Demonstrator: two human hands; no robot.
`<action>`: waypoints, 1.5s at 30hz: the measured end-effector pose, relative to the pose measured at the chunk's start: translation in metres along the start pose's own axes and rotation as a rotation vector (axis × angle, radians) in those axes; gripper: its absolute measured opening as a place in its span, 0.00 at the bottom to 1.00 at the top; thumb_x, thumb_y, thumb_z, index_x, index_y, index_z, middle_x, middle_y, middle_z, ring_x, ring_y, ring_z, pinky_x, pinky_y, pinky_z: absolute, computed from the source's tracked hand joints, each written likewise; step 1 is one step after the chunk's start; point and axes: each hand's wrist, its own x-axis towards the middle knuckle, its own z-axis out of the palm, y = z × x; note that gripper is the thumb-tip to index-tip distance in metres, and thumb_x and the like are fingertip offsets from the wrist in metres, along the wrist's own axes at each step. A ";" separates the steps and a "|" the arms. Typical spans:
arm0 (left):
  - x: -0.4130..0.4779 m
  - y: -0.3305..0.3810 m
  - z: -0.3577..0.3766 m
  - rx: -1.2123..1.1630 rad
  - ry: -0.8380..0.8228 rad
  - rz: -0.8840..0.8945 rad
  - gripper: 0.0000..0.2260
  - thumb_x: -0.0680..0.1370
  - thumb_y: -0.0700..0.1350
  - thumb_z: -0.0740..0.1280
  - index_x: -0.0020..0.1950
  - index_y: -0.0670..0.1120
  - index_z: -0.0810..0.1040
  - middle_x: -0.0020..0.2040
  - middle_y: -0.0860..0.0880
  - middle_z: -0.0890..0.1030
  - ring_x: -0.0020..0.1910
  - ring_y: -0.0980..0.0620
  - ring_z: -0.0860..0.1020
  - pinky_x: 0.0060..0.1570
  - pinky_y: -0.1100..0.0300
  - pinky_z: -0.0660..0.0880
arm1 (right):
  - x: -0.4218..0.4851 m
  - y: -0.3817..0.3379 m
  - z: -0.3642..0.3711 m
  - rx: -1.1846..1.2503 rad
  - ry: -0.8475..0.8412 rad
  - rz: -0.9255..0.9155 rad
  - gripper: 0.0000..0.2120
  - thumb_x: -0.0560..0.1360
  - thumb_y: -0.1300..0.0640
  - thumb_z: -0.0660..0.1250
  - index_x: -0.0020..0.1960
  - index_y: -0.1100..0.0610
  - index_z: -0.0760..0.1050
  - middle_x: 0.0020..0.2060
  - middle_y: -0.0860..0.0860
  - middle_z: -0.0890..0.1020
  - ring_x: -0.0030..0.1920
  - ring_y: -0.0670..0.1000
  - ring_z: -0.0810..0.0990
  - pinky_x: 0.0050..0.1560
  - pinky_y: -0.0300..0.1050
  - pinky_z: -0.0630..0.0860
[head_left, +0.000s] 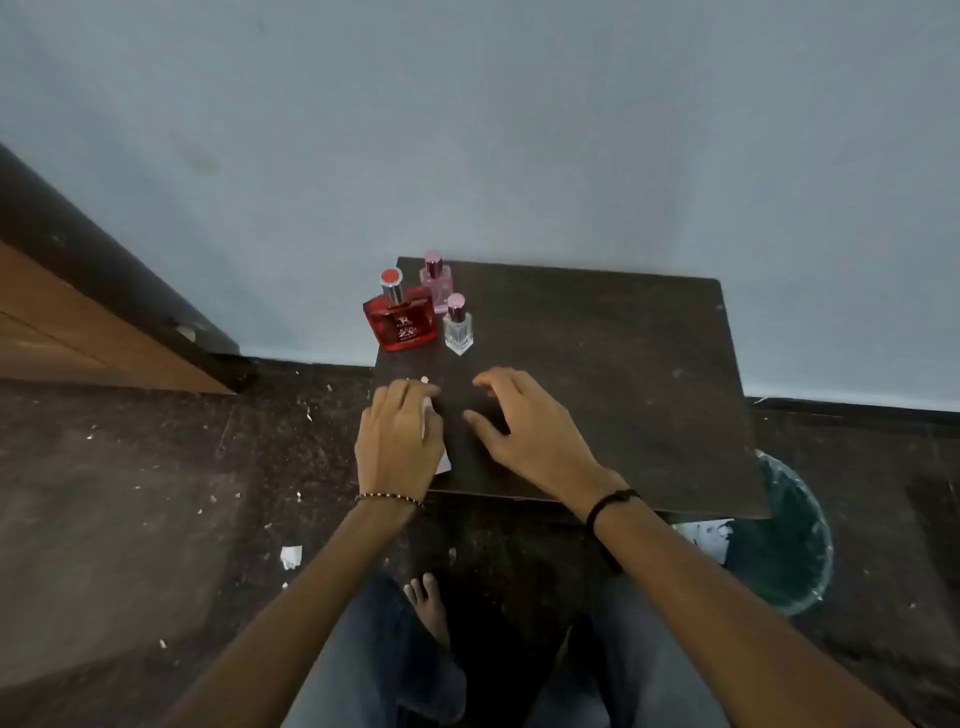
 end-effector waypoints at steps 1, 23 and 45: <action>0.003 -0.007 0.006 -0.010 0.022 -0.003 0.10 0.75 0.33 0.69 0.56 0.39 0.82 0.56 0.41 0.82 0.55 0.40 0.79 0.52 0.47 0.76 | 0.005 0.002 0.010 0.030 0.008 -0.006 0.21 0.79 0.47 0.70 0.68 0.53 0.72 0.64 0.51 0.77 0.62 0.49 0.77 0.58 0.48 0.78; 0.015 -0.038 0.036 -0.542 0.138 -0.061 0.13 0.80 0.30 0.63 0.58 0.42 0.83 0.56 0.45 0.84 0.53 0.52 0.83 0.54 0.71 0.77 | 0.015 0.018 0.045 0.238 0.067 -0.107 0.26 0.71 0.52 0.79 0.66 0.53 0.74 0.61 0.48 0.81 0.59 0.44 0.79 0.55 0.32 0.75; 0.004 -0.026 0.050 -0.358 0.236 0.066 0.10 0.81 0.36 0.66 0.60 0.39 0.81 0.59 0.44 0.82 0.57 0.46 0.80 0.58 0.51 0.78 | 0.011 0.028 0.056 0.244 0.354 -0.059 0.08 0.76 0.57 0.75 0.55 0.57 0.87 0.52 0.50 0.89 0.50 0.45 0.87 0.56 0.45 0.82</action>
